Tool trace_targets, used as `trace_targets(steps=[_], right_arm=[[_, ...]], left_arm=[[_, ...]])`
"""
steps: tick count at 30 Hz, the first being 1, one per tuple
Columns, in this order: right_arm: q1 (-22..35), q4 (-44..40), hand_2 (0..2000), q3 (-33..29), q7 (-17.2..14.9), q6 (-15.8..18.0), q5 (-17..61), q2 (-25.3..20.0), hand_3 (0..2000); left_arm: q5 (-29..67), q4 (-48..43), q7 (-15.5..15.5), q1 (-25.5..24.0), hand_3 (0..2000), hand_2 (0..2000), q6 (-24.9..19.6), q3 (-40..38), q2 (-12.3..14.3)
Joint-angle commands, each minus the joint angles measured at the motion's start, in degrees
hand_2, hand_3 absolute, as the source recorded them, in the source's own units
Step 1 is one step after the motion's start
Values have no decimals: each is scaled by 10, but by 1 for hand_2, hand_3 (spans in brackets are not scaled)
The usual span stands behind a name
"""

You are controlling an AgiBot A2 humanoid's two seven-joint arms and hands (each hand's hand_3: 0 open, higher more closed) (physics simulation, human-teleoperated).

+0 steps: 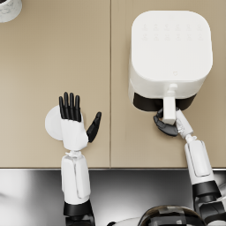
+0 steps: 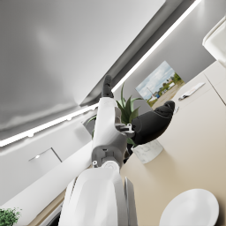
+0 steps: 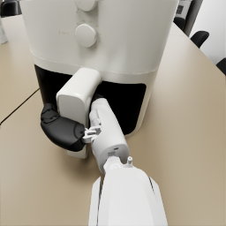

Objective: Pick up the carrot and place it into the air fryer

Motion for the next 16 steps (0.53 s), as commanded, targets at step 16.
trace_targets(steps=[16], right_arm=[[29,-33,2000,6,6,59,-3,10,2000]], left_arm=[[0,-2,0,-4,0,0,0,0,0]])
